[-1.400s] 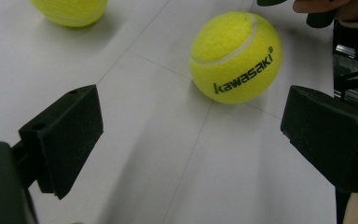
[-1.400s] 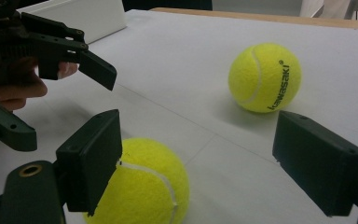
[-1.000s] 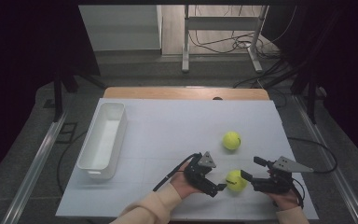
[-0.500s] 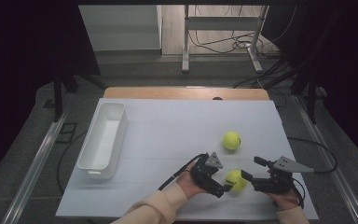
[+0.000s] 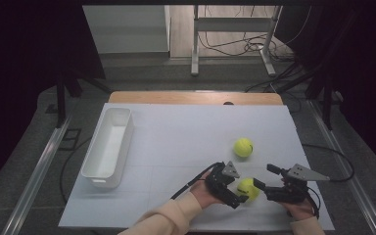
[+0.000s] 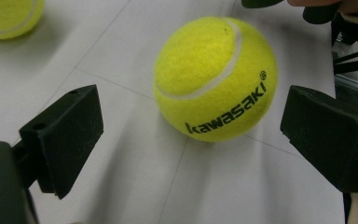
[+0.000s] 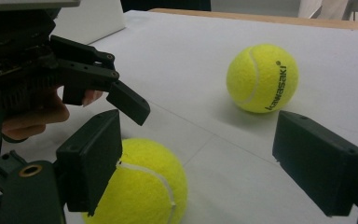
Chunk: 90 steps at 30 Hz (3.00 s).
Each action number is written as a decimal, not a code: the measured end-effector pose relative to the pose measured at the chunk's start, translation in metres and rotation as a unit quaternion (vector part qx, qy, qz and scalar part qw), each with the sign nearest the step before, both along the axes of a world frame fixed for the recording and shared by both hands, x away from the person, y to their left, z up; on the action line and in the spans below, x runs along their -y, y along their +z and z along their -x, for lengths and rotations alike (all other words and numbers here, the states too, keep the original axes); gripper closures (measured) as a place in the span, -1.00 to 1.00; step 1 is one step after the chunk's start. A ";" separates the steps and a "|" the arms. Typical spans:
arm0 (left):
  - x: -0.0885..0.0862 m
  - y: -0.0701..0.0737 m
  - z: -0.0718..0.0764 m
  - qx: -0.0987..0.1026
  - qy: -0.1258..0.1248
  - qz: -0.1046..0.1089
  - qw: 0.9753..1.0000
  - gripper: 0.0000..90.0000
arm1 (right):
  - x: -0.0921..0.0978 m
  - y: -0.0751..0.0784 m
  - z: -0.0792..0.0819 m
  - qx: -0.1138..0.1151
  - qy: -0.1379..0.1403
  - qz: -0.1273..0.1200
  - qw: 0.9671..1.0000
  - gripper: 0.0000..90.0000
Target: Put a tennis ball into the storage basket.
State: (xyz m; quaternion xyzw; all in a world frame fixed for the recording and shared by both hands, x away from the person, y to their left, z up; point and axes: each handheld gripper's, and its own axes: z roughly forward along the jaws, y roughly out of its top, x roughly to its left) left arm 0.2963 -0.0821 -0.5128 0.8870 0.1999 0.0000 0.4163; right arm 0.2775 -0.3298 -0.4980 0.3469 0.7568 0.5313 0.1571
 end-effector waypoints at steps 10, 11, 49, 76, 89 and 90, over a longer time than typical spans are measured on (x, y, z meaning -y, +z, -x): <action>0.013 -0.002 -0.002 -0.002 -0.016 -0.011 1.000 -0.87 | 0.000 0.000 0.000 -0.001 0.000 0.000 1.000 -0.64; 0.014 -0.002 -0.002 -0.001 -0.018 -0.012 1.000 -0.87 | 0.000 0.000 0.000 -0.001 0.000 0.000 1.000 -0.64; 0.029 -0.004 -0.008 -0.014 -0.031 -0.015 0.999 -0.42 | 0.000 0.000 0.000 0.000 -0.001 0.002 1.000 -0.64; -0.005 0.003 -0.005 -0.015 -0.007 -0.003 1.000 -0.42 | -0.002 -0.002 0.000 -0.003 0.003 0.014 1.000 -0.64; -0.016 0.008 -0.004 -0.009 -0.002 0.004 1.000 -0.42 | -0.004 -0.003 0.000 -0.005 0.005 0.019 1.000 -0.64; -0.017 0.008 -0.004 -0.008 -0.002 0.004 1.000 -0.42 | -0.004 -0.003 0.001 -0.005 0.006 0.019 1.000 -0.64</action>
